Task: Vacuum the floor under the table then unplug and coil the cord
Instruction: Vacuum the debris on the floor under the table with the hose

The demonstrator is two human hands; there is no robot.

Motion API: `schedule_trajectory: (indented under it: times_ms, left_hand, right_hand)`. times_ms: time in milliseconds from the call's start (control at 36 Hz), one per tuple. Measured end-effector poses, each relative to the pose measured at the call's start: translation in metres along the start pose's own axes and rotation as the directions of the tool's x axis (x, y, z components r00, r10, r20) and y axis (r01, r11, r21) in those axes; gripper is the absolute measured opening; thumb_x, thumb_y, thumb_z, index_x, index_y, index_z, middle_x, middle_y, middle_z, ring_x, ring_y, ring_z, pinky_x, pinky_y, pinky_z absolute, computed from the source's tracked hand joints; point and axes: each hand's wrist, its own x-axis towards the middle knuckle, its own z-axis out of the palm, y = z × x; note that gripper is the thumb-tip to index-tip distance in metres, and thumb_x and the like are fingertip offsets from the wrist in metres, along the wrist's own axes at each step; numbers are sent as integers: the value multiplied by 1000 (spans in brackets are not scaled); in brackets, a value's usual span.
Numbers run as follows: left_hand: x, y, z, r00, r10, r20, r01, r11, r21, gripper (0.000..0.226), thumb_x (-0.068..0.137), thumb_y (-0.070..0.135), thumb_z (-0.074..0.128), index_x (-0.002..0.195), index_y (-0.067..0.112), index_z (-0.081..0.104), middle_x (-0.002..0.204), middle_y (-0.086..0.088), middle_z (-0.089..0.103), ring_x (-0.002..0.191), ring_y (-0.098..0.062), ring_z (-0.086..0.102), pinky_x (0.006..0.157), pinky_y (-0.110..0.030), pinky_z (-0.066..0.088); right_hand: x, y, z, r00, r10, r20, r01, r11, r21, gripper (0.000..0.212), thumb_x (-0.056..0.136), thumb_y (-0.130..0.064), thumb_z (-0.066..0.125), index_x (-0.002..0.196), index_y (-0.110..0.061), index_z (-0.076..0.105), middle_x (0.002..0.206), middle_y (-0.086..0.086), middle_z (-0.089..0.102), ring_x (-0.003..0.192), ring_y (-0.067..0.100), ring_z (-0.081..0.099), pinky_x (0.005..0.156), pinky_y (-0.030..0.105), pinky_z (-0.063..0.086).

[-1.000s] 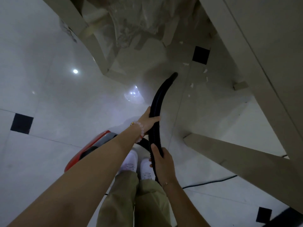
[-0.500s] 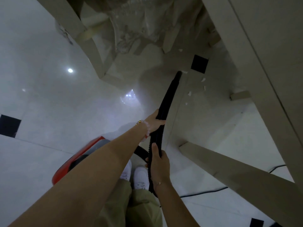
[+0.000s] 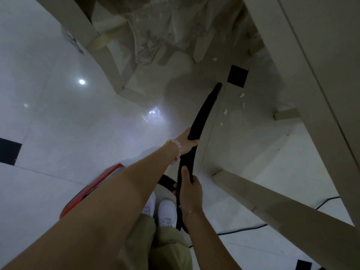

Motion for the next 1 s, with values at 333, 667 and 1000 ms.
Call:
schedule_trajectory:
  times_ms: [333,667,1000]
  left_hand:
    - [1,4,-2,999,6,-33,-4,998,57,58,98,23,43,149,16,17,147,-12,38,128,-29,45,105,-33,39]
    - [4,2,-21,986,5,-165,-14,998,-53,50,98,19,42,145,14,25,140,-15,45,122,-32,49,106,-41,41]
    - [11,19,-37,988,-10,-156,-13,990,-142,69,92,6,53,149,17,17,144,-15,41,129,-31,45,109,-41,39]
  right_hand:
    - [8,-5,-1,999,31,8,-31,999,-15,36,94,-50,47,82,-18,56,69,1,60,56,15,54,67,36,48]
    - [19,-16,9,998,2,56,1,998,-58,35,92,-52,49,88,-18,59,73,0,62,61,13,56,74,38,53]
    - [45,-47,6,993,-33,117,39,998,-52,37,94,-49,49,81,-16,58,72,2,61,57,15,53,60,28,47]
